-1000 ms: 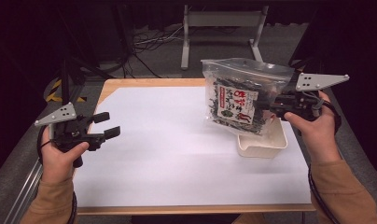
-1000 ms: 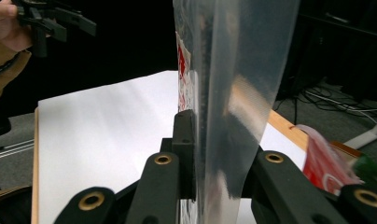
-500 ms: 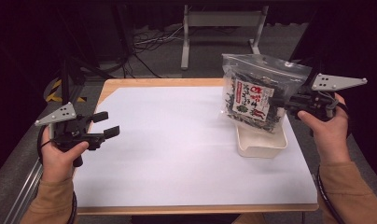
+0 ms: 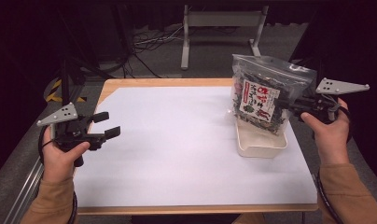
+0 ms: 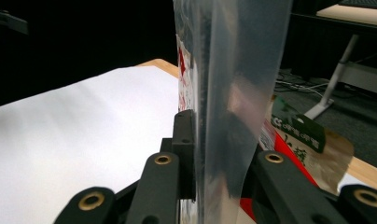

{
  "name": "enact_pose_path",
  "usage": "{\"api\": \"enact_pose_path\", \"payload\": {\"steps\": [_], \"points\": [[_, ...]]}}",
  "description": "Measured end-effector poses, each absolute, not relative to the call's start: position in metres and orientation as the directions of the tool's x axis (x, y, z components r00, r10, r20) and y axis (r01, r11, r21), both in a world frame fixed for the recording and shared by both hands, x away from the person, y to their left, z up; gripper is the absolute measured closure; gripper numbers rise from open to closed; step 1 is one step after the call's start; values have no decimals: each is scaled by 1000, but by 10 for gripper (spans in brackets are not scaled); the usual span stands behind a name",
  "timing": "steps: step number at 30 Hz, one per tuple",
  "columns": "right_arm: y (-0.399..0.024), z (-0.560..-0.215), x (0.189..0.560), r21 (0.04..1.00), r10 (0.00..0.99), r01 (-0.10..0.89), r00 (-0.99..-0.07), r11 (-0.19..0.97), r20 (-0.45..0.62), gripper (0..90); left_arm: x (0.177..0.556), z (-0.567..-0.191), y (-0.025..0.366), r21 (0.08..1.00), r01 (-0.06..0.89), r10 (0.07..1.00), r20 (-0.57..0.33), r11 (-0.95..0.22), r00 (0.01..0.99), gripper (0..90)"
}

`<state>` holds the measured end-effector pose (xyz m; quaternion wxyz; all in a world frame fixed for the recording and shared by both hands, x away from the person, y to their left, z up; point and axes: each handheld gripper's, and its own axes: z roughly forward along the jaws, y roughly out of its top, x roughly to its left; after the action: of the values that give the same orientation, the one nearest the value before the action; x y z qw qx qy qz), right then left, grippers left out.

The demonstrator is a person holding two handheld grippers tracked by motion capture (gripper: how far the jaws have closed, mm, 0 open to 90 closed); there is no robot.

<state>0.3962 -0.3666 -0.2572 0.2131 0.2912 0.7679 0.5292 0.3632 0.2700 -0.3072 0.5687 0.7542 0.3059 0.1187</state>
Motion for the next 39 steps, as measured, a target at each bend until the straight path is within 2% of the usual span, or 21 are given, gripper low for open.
{"api": "enact_pose_path", "payload": {"steps": [20, 39], "points": [[-373, -279, 395, 915, 753, 293, -658, 277, -17, 765, 364, -309, 272, 928, 335, 606, -175, -162, 776, 192], [-374, -307, 394, 899, 751, 333, -660, 285, 6, 763, 365, -311, 274, 933, 320, 626, -150, -168, 765, 142]]}}
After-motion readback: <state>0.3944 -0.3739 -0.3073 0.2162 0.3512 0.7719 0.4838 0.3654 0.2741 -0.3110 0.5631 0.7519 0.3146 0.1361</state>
